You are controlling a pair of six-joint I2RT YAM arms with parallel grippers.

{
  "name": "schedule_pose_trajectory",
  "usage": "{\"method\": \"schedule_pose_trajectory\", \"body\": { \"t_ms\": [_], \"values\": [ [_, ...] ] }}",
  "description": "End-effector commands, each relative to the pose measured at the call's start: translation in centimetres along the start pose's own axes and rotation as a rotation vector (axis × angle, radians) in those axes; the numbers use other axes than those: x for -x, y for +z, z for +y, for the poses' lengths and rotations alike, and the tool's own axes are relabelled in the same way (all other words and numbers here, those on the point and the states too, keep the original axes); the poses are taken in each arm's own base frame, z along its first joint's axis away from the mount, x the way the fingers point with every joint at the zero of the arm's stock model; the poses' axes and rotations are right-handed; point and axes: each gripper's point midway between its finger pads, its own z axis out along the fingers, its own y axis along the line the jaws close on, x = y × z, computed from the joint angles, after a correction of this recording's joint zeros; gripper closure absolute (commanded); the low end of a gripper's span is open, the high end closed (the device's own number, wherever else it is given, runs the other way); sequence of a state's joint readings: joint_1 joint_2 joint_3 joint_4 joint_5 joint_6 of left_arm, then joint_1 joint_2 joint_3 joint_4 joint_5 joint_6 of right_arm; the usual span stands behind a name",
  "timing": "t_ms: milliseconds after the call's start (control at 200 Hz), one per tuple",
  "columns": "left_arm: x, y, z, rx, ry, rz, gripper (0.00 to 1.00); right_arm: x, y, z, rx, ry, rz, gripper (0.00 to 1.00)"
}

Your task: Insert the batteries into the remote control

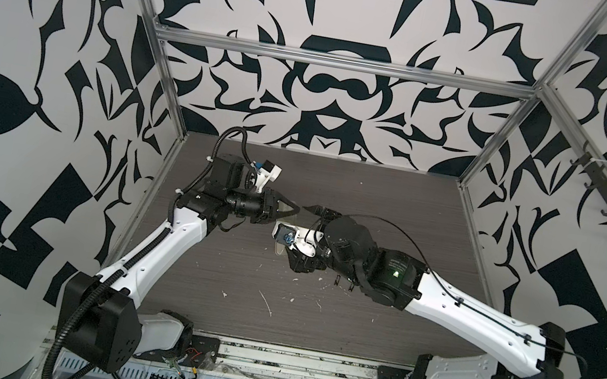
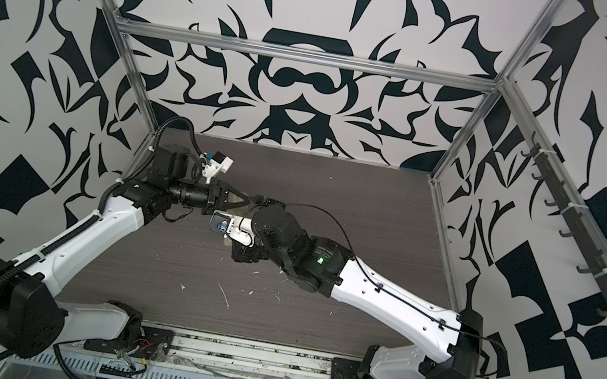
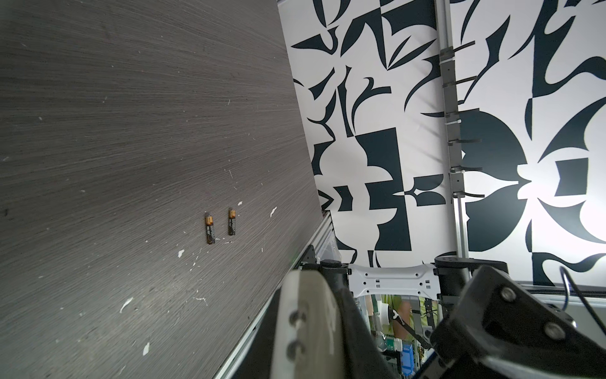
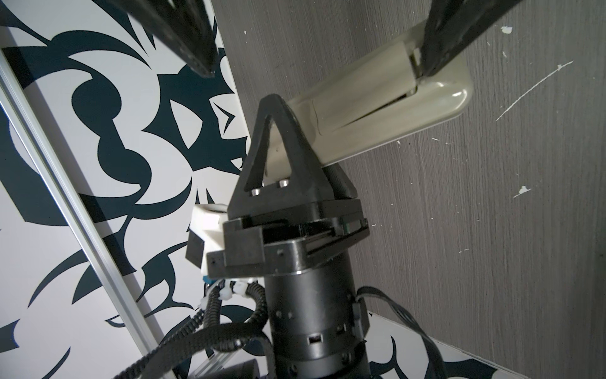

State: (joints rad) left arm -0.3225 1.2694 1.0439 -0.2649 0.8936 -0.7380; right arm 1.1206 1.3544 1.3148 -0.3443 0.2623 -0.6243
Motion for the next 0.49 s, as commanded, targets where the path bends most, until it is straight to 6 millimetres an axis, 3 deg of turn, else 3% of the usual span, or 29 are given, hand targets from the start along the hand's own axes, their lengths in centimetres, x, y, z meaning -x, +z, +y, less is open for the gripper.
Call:
{"method": "schedule_pose_trajectory", "body": {
  "t_ms": [0, 175, 490],
  "values": [
    [0.12, -0.70, -0.72, -0.008, 0.026, -0.027, 1.00, 0.51, -0.69, -1.30, -0.031, 0.045, -0.015, 0.00],
    [0.58, -0.64, -0.06, 0.009, 0.019, -0.057, 1.00, 0.54, -1.43, -1.23, -0.018, 0.078, -0.020, 0.00],
    [0.98, -0.57, -0.34, -0.003, 0.021, -0.065, 1.00, 0.18, -0.94, -0.64, 0.002, 0.073, -0.010, 0.00]
  ]
}}
